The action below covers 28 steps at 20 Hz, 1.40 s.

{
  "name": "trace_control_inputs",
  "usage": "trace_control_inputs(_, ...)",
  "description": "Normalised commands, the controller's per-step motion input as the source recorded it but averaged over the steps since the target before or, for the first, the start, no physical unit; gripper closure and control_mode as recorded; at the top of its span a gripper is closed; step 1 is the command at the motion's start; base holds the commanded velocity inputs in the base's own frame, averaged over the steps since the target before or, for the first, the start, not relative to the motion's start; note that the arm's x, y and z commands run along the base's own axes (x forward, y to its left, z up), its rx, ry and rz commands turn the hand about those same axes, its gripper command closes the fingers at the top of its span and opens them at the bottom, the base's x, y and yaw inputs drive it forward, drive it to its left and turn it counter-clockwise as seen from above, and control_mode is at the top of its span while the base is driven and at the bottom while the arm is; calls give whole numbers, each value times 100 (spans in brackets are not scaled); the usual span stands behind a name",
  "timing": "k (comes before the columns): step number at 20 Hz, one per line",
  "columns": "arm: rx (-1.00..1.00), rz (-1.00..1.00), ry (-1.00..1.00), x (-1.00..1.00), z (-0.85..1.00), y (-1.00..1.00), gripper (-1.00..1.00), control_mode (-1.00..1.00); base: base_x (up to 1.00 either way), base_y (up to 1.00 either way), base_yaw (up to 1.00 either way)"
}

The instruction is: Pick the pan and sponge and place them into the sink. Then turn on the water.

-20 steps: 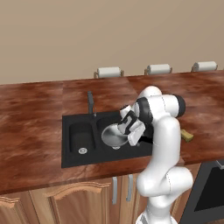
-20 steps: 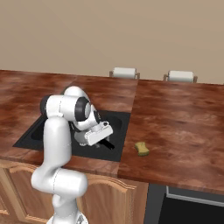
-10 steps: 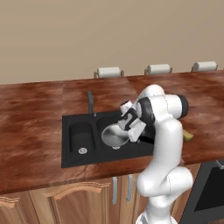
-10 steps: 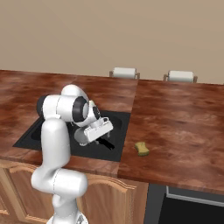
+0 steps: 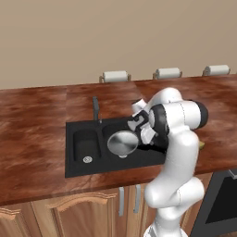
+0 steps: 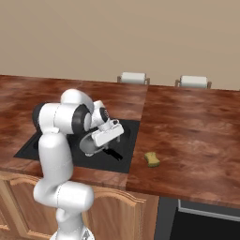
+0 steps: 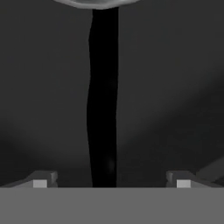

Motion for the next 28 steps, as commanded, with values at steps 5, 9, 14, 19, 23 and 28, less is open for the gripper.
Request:
trace_control_inputs(5,2,0,0,-16,38,-48,-100,-100,0,0,0)
trace_control_inputs(9,6,-2,0,-28,31,-47,-100,-100,0,0,0)
trace_control_inputs(14,8,-6,1,-21,24,-42,-100,-100,0,0,0)
trace_control_inputs(19,10,-12,-1,-6,3,-21,-100,-100,0,0,0)
trace_control_inputs(23,8,-15,0,-3,0,-17,-100,-100,0,0,0)
trace_control_inputs(28,6,-16,1,-5,17,-19,-100,-100,0,0,0)
